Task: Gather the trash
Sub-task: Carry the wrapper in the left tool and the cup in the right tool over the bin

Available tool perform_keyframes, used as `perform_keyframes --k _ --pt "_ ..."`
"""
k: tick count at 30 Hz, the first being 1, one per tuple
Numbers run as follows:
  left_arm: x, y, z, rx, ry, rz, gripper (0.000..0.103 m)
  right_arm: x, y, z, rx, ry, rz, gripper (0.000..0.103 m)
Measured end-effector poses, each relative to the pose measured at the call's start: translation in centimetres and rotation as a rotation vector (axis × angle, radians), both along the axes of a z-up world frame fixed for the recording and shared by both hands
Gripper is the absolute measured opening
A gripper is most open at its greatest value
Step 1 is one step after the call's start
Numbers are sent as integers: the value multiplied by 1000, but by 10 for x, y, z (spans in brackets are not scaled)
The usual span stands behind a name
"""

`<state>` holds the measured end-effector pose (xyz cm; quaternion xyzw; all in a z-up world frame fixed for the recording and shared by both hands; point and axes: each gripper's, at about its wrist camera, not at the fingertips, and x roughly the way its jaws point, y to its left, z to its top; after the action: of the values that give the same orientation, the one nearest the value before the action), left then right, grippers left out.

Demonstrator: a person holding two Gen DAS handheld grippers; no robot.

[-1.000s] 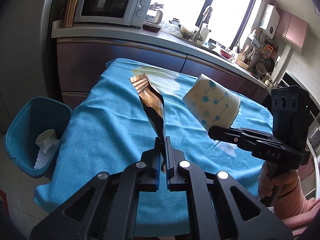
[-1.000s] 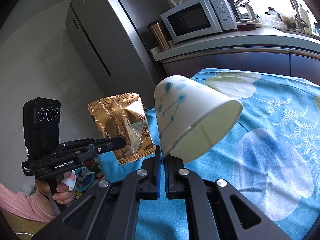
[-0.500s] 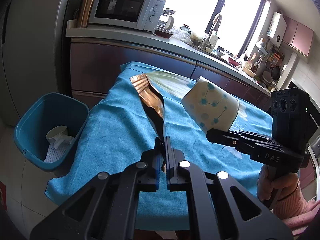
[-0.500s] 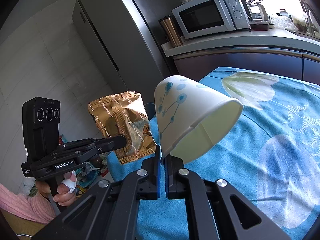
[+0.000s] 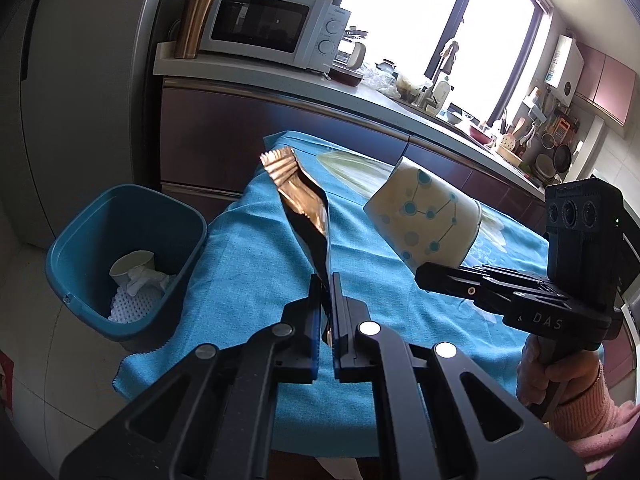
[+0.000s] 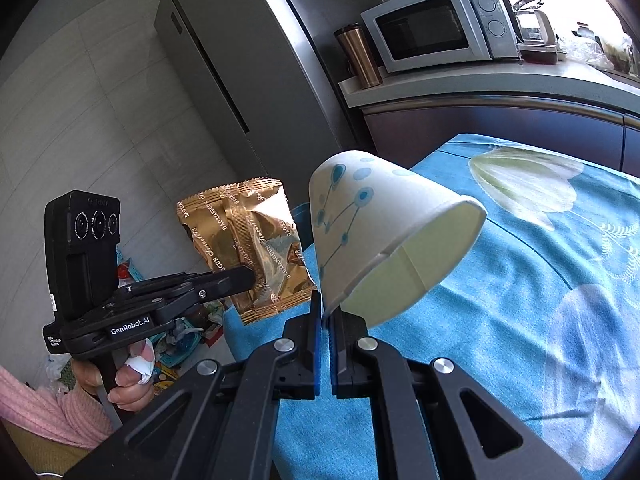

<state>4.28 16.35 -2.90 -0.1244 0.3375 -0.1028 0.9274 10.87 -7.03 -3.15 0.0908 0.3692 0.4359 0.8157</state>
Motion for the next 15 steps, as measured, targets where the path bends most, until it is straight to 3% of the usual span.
perform_keyframes --k 15 --pt "-1 34 -4 -12 1 69 5 4 39 8 -32 -25 79 2"
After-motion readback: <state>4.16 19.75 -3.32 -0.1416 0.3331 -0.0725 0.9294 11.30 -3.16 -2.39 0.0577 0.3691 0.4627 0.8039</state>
